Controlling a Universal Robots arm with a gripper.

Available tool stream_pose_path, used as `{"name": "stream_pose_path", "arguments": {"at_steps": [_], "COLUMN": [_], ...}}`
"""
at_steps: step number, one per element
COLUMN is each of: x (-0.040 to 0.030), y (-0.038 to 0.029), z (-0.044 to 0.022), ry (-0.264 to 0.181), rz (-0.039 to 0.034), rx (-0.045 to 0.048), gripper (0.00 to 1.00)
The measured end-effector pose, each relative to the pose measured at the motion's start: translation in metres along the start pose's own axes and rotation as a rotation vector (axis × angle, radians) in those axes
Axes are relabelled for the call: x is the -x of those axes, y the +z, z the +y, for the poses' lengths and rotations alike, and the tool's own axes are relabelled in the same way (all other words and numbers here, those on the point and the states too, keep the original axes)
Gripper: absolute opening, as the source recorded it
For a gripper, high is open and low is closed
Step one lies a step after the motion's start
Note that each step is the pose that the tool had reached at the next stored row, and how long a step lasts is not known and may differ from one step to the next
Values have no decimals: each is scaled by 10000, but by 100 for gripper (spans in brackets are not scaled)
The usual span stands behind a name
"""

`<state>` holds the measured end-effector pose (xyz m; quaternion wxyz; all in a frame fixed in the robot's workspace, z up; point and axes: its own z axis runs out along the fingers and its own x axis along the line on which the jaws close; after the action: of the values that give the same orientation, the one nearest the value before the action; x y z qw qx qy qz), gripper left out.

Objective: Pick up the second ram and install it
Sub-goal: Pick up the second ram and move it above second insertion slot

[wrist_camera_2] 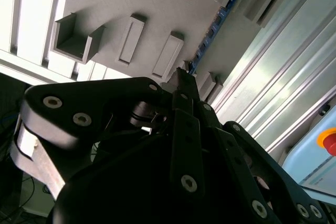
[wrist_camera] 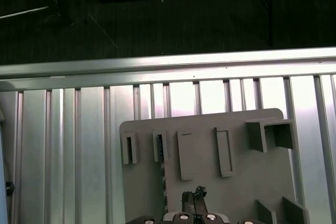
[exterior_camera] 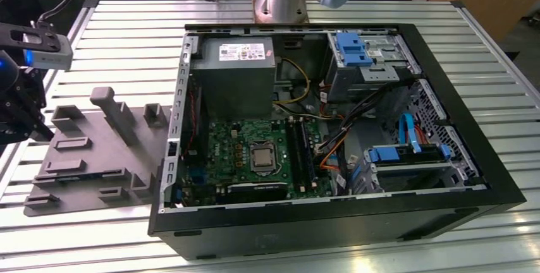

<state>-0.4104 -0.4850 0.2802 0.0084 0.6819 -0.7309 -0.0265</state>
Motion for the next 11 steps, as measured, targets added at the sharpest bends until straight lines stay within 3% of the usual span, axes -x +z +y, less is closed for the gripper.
{"name": "stream_pose_path", "arguments": {"at_steps": [11], "x": [-5], "y": [25], "z": [-2], "ry": [0], "rz": [0], "rx": [1], "gripper": [11]}}
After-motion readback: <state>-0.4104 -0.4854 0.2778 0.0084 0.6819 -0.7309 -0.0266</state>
